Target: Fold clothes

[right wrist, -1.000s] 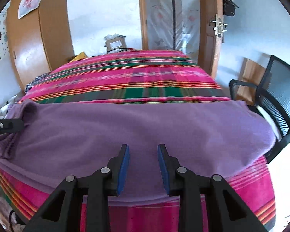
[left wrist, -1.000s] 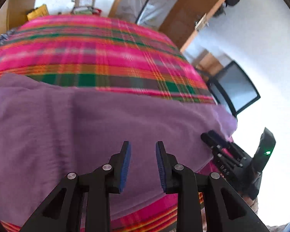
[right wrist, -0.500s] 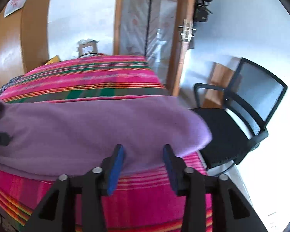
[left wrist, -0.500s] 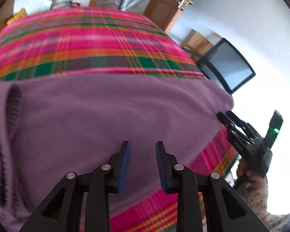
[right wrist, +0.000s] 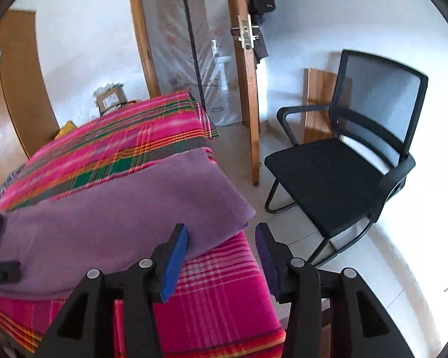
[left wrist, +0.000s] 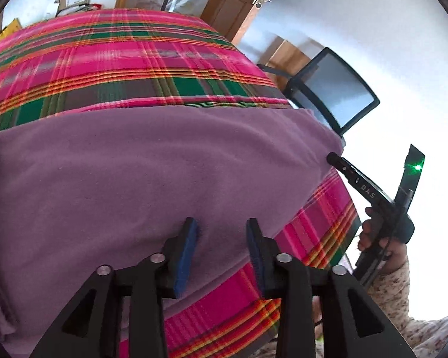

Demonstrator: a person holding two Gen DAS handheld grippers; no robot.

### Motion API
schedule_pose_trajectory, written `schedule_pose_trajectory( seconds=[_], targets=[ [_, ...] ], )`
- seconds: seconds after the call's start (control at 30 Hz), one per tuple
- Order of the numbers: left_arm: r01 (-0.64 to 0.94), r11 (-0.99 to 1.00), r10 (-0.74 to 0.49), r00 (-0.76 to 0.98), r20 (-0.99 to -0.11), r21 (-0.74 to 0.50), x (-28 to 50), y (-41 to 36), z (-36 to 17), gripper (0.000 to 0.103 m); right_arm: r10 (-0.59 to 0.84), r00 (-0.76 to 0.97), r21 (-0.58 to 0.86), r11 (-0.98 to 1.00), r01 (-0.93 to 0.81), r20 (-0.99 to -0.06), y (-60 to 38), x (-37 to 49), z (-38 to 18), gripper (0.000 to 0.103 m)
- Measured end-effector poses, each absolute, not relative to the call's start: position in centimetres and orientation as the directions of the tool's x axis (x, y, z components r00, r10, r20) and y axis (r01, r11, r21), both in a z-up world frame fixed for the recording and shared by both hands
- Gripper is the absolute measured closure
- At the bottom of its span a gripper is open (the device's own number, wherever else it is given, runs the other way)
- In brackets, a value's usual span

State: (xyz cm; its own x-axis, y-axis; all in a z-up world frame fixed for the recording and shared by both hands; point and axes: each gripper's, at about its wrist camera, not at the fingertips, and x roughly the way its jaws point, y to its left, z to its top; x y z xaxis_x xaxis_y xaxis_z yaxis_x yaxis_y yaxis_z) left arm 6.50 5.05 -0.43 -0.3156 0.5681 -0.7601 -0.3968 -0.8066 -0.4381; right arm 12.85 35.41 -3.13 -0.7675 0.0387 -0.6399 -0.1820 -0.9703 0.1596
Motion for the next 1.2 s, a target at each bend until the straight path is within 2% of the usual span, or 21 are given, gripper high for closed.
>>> schedule_pose_trajectory(
  seconds=[0.27,0.33,0.4,0.53,0.63,0.9,1.1,1.2],
  targets=[
    [-0.393,-0.808,0.566,-0.311,-0.764,-0.439,6.0,5.7,-0.3,0.064,-0.215,-0.741,0.478,-0.864,-0.160,-0.637,39.8,10.2,-4.5,0.055],
    [-0.388,-0.807,0.569,-0.308,-0.762,-0.445,5.9,5.7,-0.3,0.064,-0.239,-0.744,0.509,-0.847,-0.155,-0.624,40.3,9.8,-4.5,0.055],
    [-0.387,-0.807,0.568,-0.307,-0.763,-0.445,5.7,5.8,-0.3,0.064,-0.228,-0.753,0.498,-0.855,-0.149,-0.618,40.3,9.7,-4.2,0.056],
    [-0.383,-0.809,0.566,-0.304,-0.766,-0.446,5.5,6.1,-0.3,0.064,-0.165,-0.763,0.402,-0.906,-0.133,-0.625,39.0,9.5,-3.2,0.081],
    [-0.382,-0.809,0.565,-0.301,-0.768,-0.446,5.3,6.3,-0.3,0.064,-0.149,-0.770,0.341,-0.935,-0.093,-0.620,37.7,9.6,-2.5,0.095],
    [-0.380,-0.806,0.571,-0.299,-0.765,-0.454,5.1,6.5,-0.3,0.064,-0.101,-0.845,0.257,-0.965,-0.044,-0.526,36.7,11.2,0.7,0.098],
    [-0.379,-0.805,0.573,-0.296,-0.765,-0.456,5.0,6.5,-0.4,0.064,-0.118,-0.763,0.307,-0.945,-0.110,-0.636,37.8,9.0,-2.3,0.098],
    [-0.380,-0.805,0.572,-0.293,-0.766,-0.456,4.9,6.6,-0.4,0.064,-0.143,-0.748,0.353,-0.927,-0.129,-0.648,38.5,8.7,-3.1,0.096]
  ],
)
